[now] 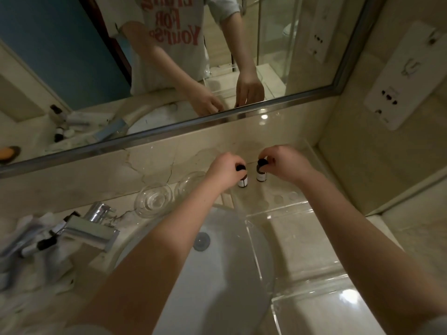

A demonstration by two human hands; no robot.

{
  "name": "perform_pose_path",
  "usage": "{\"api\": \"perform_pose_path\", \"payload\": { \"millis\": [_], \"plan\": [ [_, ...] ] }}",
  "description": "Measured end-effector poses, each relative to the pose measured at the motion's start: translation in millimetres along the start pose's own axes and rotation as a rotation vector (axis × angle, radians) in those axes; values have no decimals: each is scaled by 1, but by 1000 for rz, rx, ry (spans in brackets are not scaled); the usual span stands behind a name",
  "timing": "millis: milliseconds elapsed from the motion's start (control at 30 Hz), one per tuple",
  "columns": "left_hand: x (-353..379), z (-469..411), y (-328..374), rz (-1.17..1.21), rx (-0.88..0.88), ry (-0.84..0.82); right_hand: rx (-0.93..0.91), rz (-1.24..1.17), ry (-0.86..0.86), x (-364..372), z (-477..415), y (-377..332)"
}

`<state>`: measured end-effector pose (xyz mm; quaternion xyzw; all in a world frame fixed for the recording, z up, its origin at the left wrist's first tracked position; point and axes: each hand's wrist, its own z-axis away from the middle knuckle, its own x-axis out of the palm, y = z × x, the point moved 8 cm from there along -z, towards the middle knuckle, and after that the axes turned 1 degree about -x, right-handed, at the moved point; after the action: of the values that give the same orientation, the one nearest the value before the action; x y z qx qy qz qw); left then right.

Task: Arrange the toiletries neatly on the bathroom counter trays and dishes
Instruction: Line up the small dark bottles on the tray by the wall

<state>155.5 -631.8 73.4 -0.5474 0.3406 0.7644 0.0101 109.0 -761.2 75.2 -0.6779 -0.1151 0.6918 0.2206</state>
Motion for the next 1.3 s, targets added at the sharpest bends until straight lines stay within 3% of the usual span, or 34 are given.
{"api": "perform_pose_path", "payload": {
  "millis": [133, 333, 600, 933, 1300],
  "plan": [
    [-1, 0, 1, -45, 44, -81, 22, 4, -10, -1, 0, 1],
    [-5, 4, -11, -47, -70, 23, -21, 84, 16, -3, 2, -3],
    [-1, 0, -3, 20, 4, -70, -59, 101, -63, -2, -2, -8],
    [0, 2, -8, 48, -30, -19, -125, 207, -137, -11, -7, -15],
    [4, -20, 4, 23, -19, 18, -64, 109, 23, -13, -1, 14]
  ]
}}
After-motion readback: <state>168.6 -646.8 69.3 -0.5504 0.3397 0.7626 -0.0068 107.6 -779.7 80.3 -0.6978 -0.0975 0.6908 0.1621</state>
